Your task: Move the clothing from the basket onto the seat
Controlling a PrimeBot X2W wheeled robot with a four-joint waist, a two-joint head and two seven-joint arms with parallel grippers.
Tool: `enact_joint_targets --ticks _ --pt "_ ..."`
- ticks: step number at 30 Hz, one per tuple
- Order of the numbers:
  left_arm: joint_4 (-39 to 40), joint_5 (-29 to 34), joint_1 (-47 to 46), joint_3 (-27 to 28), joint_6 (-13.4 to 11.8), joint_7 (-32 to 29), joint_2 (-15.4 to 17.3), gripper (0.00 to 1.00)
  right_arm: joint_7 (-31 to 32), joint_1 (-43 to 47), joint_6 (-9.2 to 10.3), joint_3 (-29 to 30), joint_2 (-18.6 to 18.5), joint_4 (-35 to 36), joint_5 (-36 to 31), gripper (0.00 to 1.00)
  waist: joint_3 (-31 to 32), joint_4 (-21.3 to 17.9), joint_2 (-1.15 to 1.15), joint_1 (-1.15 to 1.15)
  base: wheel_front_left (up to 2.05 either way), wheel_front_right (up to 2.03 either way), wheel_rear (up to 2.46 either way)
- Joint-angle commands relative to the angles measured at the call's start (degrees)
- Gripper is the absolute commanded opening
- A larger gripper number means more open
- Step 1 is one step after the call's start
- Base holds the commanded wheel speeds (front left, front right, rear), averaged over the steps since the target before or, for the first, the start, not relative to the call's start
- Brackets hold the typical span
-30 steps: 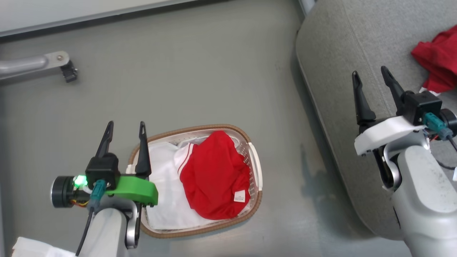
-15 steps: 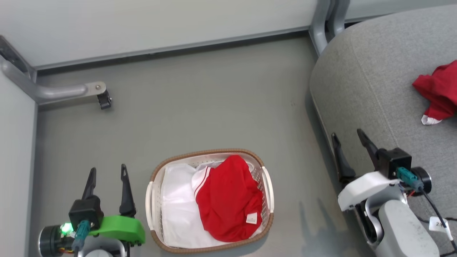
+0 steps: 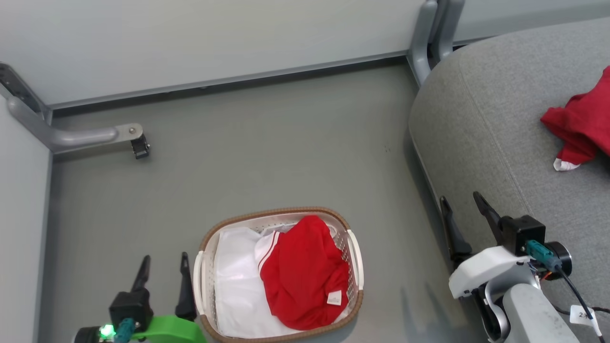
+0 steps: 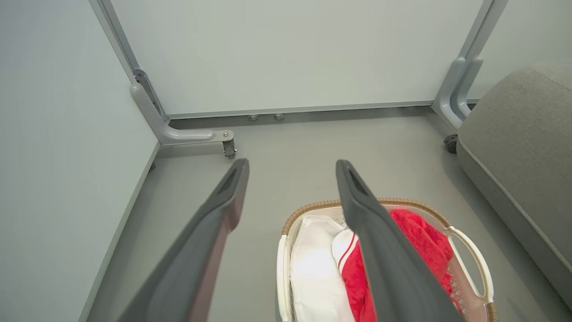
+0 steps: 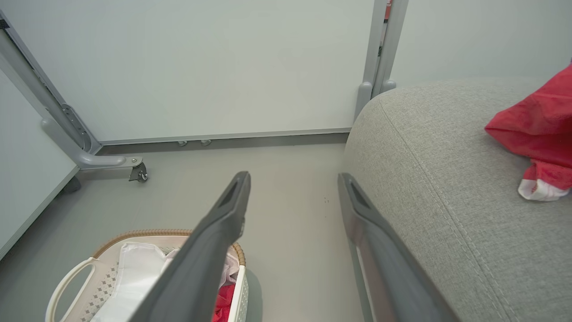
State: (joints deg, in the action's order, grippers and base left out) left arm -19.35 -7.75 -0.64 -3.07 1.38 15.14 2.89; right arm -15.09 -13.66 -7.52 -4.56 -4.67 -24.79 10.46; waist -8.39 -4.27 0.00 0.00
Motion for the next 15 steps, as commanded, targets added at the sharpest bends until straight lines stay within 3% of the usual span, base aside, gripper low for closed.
enact_joint_targets --ticks 1,15 --pt "-1.05 -0.76 -1.03 -0.81 0.43 0.02 0.07 1.00 -0.11 -1.12 0.06 -0.30 -0.39 0.34 0.19 1.00 -1.53 -0.72 0.00 0.00 0.00 0.00 0.00" --pt "-14.03 -3.35 -14.64 -9.80 1.98 0.02 0.16 1.00 -0.11 -9.73 0.06 -2.69 0.17 5.17 2.10 1.00 -16.15 -7.79 0.00 0.00 0.00 0.00 0.00"
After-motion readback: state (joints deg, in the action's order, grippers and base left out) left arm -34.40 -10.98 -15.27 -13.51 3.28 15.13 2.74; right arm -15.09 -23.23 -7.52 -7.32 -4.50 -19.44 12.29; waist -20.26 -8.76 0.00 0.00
